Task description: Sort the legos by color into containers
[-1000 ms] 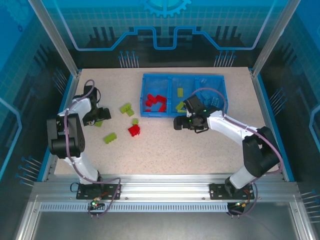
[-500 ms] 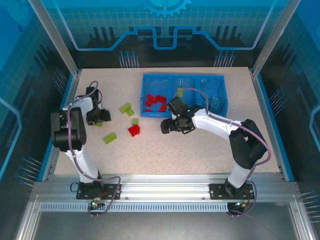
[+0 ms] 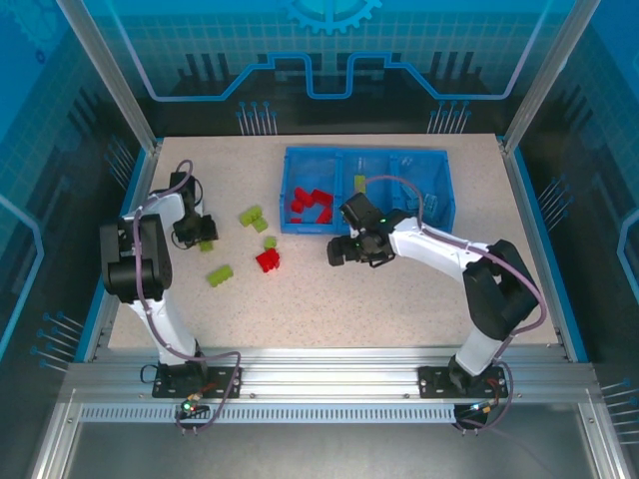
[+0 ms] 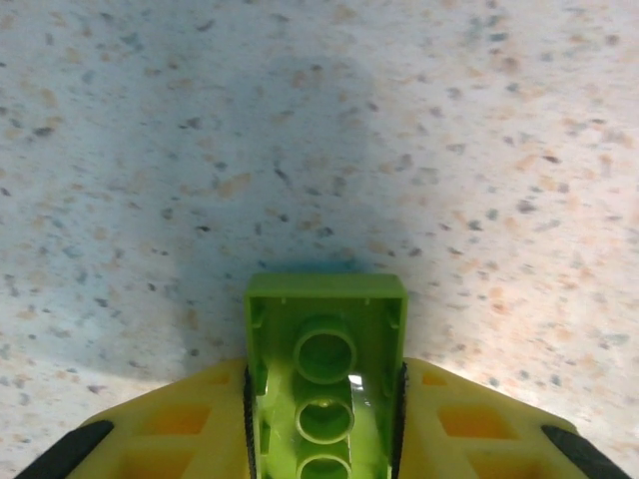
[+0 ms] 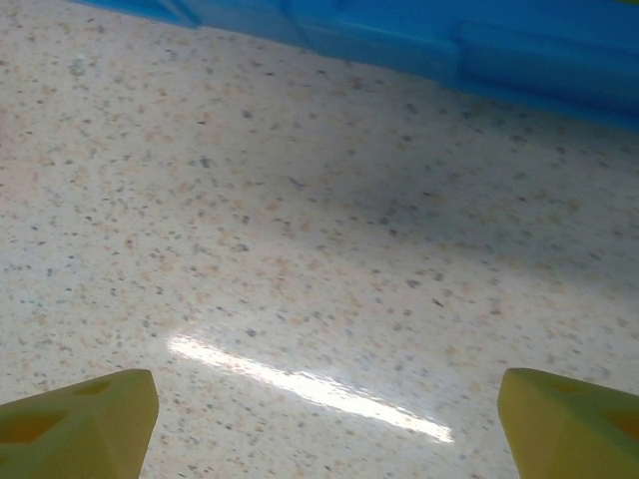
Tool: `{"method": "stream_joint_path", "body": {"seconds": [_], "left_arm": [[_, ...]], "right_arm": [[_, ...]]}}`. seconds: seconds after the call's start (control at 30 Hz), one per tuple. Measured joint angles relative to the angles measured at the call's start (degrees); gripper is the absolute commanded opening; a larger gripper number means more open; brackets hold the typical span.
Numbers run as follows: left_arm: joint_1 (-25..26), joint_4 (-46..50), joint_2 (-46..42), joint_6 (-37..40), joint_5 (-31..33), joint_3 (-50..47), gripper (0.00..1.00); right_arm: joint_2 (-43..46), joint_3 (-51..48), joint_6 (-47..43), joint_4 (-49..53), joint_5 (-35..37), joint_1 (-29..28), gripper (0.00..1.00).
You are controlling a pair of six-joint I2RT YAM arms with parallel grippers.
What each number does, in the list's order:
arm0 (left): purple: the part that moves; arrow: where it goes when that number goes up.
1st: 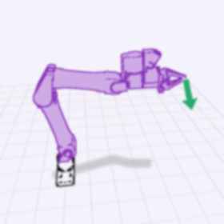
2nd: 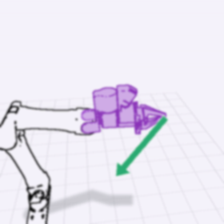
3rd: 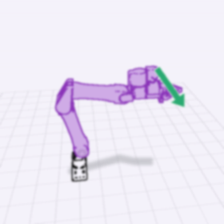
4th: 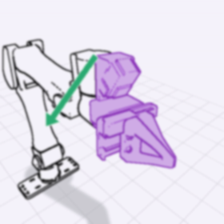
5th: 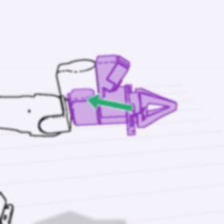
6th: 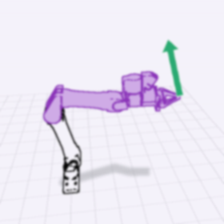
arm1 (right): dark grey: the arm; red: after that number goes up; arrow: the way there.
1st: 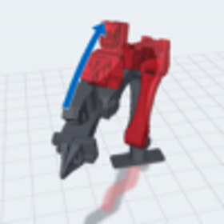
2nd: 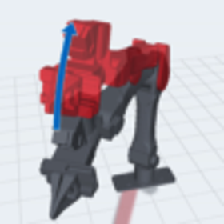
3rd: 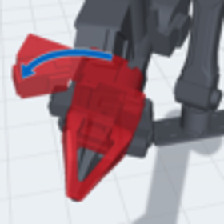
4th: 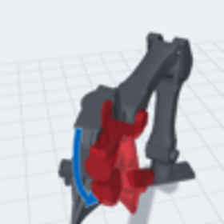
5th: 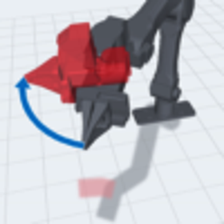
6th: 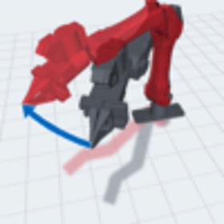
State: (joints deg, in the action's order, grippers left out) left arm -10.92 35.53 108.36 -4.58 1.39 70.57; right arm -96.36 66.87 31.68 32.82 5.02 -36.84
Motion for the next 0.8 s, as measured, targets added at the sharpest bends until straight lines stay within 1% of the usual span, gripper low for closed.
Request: {"method": "stream_joint_path", "body": {"seconds": [0.07, 0.17, 0.33, 0.47, 0.57, 0.67, 0.73, 0.8], "left_arm": [[0.6, 0.0, -1.4, -1.1, -1.2, 0.0, 0.23], [3.4, 0.0, -4.7, -2.5, -2.5, 0.2, 0.23], [11.0, 0.0, -9.2, -5.0, -4.0, 2.7, 0.24], [18.0, -0.4, -11.6, -7.4, -5.0, 5.9, 0.25], [23.9, -1.6, -11.7, -9.2, -5.6, 9.5, 0.25], [29.8, -2.9, -10.7, -11.0, -6.6, 14.0, 0.26], [33.4, -4.4, -8.5, -11.8, -7.3, 18.4, 0.25], [36.7, -5.5, -4.3, -12.2, -8.0, 23.4, 0.25]], "right_arm": [[1.9, -1.7, 0.5, -0.3, 0.0, 1.6, 0.9], [5.6, -4.4, 1.2, -0.9, -0.1, 4.5, 0.9], [12.9, -9.0, 2.3, -2.6, -1.0, 10.3, 0.9], [19.1, -12.7, 3.3, -3.9, -2.4, 16.3, 0.9], [21.8, -14.6, 3.7, -3.9, -3.3, 20.9, 0.9], [23.1, -15.6, 3.9, -3.8, -4.3, 24.0, 0.9], [23.9, -16.8, 3.9, -3.8, -5.3, 25.5, 0.9], [24.4, -18.0, 3.9, -3.7, -6.1, 26.4, 0.9]]}}
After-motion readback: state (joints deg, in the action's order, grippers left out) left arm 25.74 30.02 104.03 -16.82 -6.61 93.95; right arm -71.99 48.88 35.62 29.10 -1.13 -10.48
